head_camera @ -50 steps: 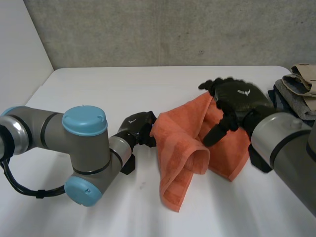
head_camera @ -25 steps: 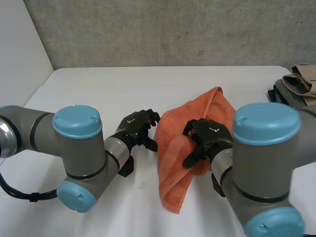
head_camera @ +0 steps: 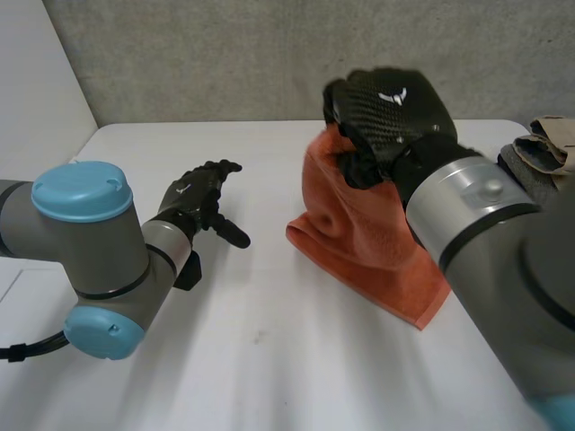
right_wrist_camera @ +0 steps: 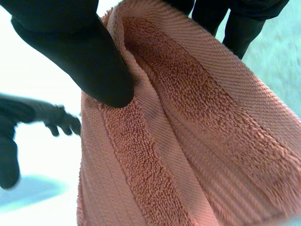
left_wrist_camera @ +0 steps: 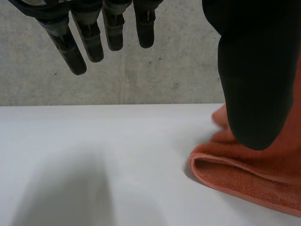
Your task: Fold the laundry.
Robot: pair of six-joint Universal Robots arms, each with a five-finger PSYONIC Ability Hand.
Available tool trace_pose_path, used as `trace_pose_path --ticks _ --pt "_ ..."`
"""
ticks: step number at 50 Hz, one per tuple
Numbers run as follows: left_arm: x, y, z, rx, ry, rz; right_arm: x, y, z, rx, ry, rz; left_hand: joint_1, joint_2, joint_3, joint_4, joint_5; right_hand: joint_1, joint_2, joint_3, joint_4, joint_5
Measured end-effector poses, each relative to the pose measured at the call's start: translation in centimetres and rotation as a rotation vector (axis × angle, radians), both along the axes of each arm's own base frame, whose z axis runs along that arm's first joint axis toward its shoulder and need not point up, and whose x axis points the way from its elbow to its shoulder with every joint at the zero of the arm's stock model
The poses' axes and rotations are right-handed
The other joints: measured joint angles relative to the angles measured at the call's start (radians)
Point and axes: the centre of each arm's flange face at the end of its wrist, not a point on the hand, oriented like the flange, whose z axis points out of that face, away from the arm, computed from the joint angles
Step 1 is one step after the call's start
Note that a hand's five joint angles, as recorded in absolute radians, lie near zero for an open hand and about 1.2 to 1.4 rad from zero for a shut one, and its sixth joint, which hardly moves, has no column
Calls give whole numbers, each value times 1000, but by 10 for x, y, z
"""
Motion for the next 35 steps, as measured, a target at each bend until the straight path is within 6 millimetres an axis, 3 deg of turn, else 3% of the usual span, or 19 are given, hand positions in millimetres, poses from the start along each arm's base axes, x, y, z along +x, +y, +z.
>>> trace_pose_path --ticks 8,17,20,21,23,24,25,28,30,35 --pt "-19 1 -19 35 8 -98 -4 42 38 -97 -2 82 0 -1 -6 0 0 0 0 0 0 0" --pt "-62 29 -47 92 12 -250 -12 68 61 -134 -48 126 0 0 -4 1 0 0 0 5 2 0" --pt "-69 37 -53 105 5 -262 -14 70 65 -132 -65 125 96 104 81 91 83 0 0 5 4 0" --pt "-74 42 -56 114 -2 -264 -17 69 69 -133 -81 119 493 444 428 442 419 0 0 5 4 0" --pt "-75 46 -58 127 -12 -259 -20 67 73 -138 -104 105 741 683 641 657 629 0 0 5 4 0" --pt "-75 46 -58 127 -12 -259 -20 67 73 -138 -104 105 741 683 641 657 629 0 0 5 4 0" --pt "-73 49 -56 137 -21 -243 -25 61 78 -146 -125 82 942 954 930 949 900 0 0 5 4 0" --pt "-65 48 -42 130 -20 -207 -31 50 82 -158 -141 44 942 981 964 985 902 0 0 5 4 0" --pt "-54 43 -23 103 -4 -170 -36 41 84 -164 -145 15 942 982 964 986 903 0 0 5 4 0" --pt "-18 34 45 -35 76 -86 -49 11 86 -182 -138 -63 942 982 964 986 903 0 0 5 4 0"
